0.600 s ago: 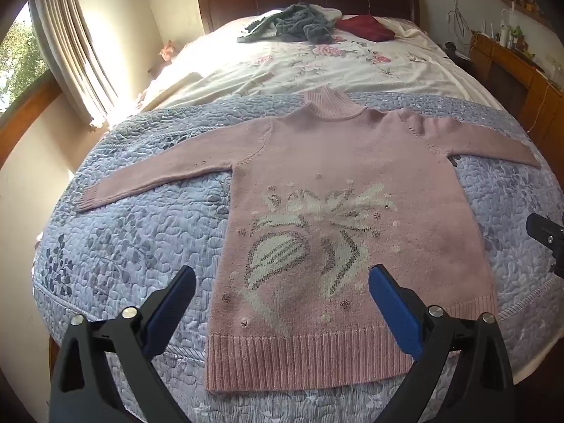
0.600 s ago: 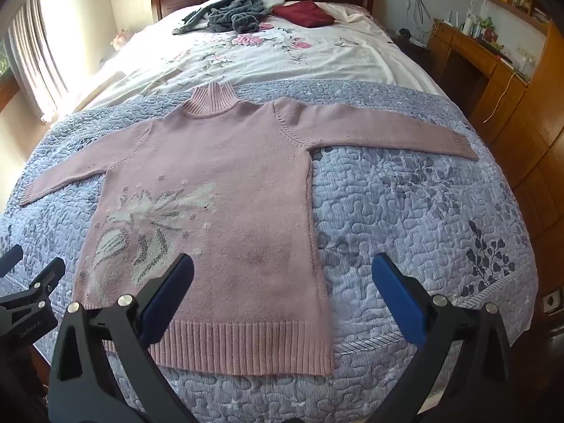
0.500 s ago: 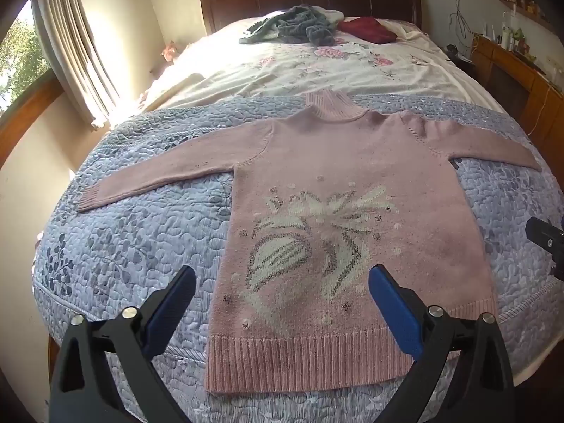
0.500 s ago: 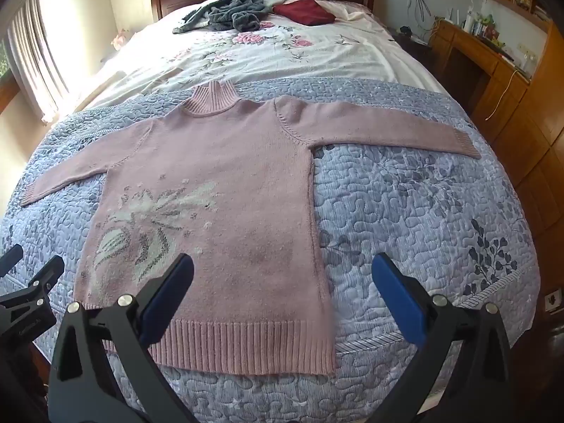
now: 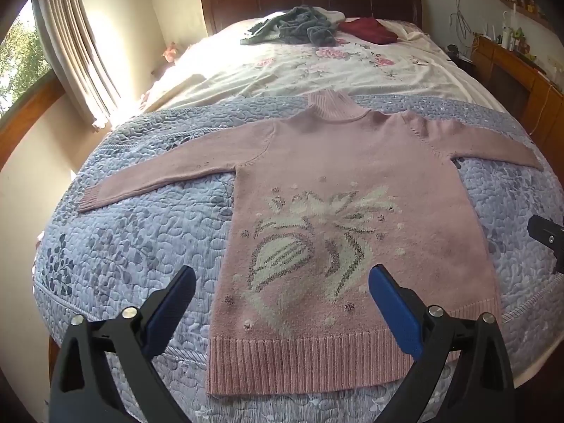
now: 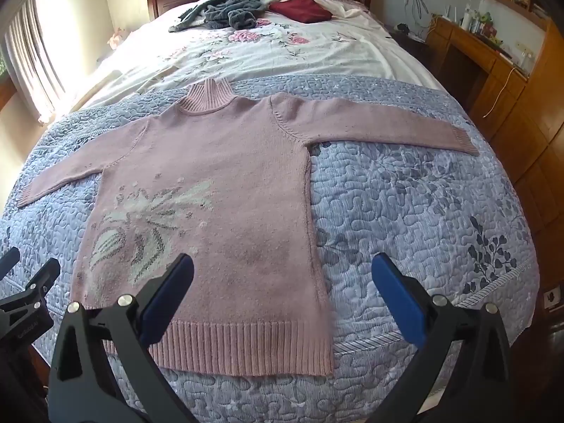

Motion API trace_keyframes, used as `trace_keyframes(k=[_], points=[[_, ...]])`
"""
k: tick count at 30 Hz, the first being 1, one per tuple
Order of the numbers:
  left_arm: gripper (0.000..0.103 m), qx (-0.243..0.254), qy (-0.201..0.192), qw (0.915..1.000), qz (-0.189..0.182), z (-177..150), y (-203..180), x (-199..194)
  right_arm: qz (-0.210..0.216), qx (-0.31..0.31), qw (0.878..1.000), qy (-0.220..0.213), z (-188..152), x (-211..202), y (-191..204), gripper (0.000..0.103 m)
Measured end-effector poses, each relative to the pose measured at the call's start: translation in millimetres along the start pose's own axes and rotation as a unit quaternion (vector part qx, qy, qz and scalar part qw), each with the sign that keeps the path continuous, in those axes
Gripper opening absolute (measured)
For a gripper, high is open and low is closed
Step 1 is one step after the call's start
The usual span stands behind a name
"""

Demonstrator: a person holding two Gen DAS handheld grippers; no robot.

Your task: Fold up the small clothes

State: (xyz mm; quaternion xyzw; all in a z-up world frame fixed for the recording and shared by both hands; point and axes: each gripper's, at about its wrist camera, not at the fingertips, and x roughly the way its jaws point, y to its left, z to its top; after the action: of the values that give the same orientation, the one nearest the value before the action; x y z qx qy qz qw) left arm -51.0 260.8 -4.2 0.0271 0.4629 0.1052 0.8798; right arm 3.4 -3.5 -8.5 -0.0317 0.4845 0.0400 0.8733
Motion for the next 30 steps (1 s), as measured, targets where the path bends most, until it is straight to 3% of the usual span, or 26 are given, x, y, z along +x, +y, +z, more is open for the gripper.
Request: trace_keyframes(k=[30], points=[[0.099, 0.001, -0.007, 1.0000, 0.006, 0.5, 4.3, -0.6, 0.003, -0.004, 1.000, -0.011, 3.8, -1.0, -0.4, 0.100]])
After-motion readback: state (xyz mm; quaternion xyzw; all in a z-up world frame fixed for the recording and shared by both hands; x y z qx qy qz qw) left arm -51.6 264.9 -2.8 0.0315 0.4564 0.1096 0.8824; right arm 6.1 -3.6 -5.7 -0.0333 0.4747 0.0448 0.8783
